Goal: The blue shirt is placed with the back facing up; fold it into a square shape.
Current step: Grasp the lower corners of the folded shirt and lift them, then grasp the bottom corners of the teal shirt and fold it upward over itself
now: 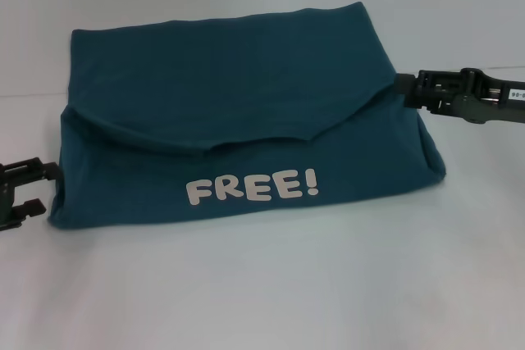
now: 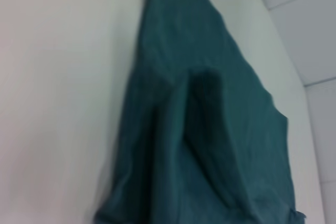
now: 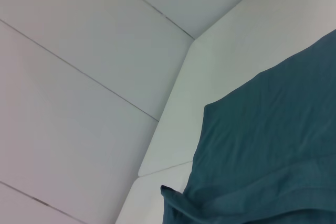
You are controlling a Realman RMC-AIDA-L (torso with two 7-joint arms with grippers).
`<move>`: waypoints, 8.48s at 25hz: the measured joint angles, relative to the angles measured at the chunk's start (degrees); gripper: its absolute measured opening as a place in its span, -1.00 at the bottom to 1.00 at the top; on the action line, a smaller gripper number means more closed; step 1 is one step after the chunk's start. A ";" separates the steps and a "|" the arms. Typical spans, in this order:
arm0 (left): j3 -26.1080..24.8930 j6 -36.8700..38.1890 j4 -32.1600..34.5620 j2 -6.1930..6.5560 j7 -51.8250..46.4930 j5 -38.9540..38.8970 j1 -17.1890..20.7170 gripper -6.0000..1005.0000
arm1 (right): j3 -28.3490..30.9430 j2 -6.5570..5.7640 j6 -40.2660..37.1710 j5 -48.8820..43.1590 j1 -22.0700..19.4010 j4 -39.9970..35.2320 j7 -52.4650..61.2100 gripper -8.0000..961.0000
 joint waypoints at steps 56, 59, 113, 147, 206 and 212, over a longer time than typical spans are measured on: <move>12.95 -14.33 -6.56 -0.71 7.61 5.73 -7.13 -0.45 | -0.04 -0.48 2.33 -2.76 0.14 0.86 -0.64 0.21; 12.84 -12.99 -6.04 -0.28 6.72 5.75 -7.10 -0.66 | -0.09 -1.46 2.00 -6.10 1.07 0.83 0.87 0.21; 9.57 -7.57 -5.76 0.69 4.94 5.39 -9.13 -0.89 | -9.02 2.54 25.72 -40.17 12.05 6.70 8.80 0.14; 9.84 18.04 5.10 2.41 3.87 13.37 -5.86 -0.89 | -8.82 0.30 -11.95 -39.15 11.40 -5.78 15.73 -0.92; 0.71 10.32 -1.63 8.34 -1.30 21.21 -17.76 -0.89 | 11.68 0.69 11.89 -19.74 7.01 -1.68 10.73 -0.92; 0.61 4.24 -1.79 7.89 -1.97 20.34 -17.79 -0.89 | 9.95 1.71 19.41 -19.72 7.58 -0.68 10.53 -0.92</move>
